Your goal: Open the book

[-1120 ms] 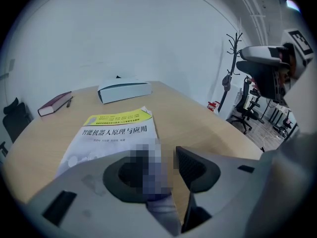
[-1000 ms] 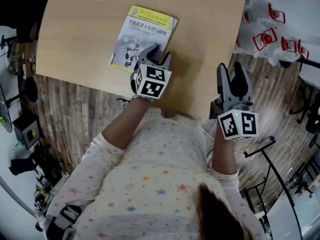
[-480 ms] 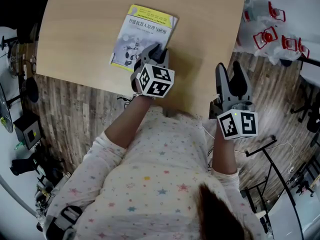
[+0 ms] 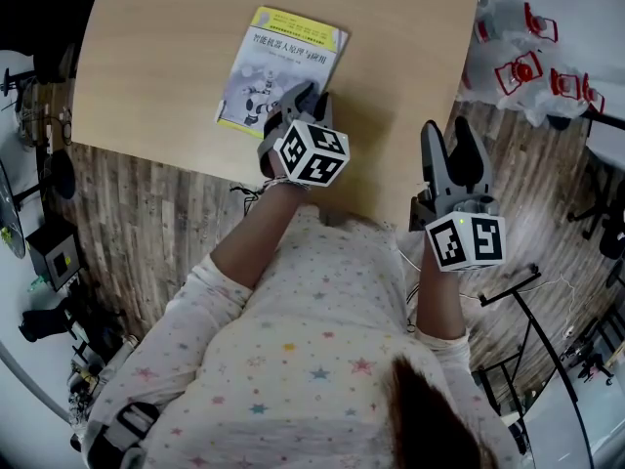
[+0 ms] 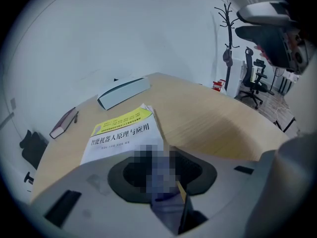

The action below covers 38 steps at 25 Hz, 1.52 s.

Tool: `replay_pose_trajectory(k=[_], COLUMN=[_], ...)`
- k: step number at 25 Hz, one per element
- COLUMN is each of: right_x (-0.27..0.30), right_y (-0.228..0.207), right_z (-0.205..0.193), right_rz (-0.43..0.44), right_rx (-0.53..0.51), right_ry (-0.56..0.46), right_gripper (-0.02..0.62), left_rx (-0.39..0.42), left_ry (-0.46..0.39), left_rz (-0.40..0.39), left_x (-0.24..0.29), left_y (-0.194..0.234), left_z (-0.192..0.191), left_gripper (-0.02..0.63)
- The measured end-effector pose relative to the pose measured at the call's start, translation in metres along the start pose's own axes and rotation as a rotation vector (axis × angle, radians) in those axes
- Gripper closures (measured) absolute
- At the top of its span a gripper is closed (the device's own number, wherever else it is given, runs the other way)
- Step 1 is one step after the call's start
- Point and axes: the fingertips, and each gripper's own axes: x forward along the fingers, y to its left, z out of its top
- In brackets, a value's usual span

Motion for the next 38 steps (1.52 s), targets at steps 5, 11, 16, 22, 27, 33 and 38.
replay_pose_trajectory(k=[5,11,16,22,27,33,38], right_x=[-0.001,-0.002,-0.005,-0.008,-0.010,-0.011,-0.014], right_y=[0.002,0.002,-0.001,-0.002,-0.003,-0.006,-0.010], right_z=[0.000,0.001,0.003,0.006,0.007,0.012,0.016], right_rz=[0.007,0.013,0.016,0.021,0.029,0.043,0.051], right_rx=[-0.001,-0.003,-0.001,0.000,0.003,0.003,0.000], right_ry=[0.000,-0.005,-0.014,-0.023,-0.030,-0.042,-0.048], right_gripper=[0.379,0.382,0.388,0.392,0.396,0.399,0.403], left_rx=[0.022,-0.030,-0.076,-0.159,-0.126,-0.176,-0.148], left_ry=[-0.002,-0.018,-0.051,-0.060,-0.064,-0.042,-0.025], left_rz=[0.010,-0.021,-0.055,-0.113,-0.087,-0.124,-0.133], left_x=[0.001,0.000,-0.001,-0.008,-0.018,-0.022,-0.030], left_y=[0.000,0.002,0.002,0.006,0.014,0.028,0.034], left_z=[-0.001,0.000,0.000,0.005,0.012,0.012,0.016], left_gripper=[0.486,0.493,0.500,0.514,0.512,0.460,0.491])
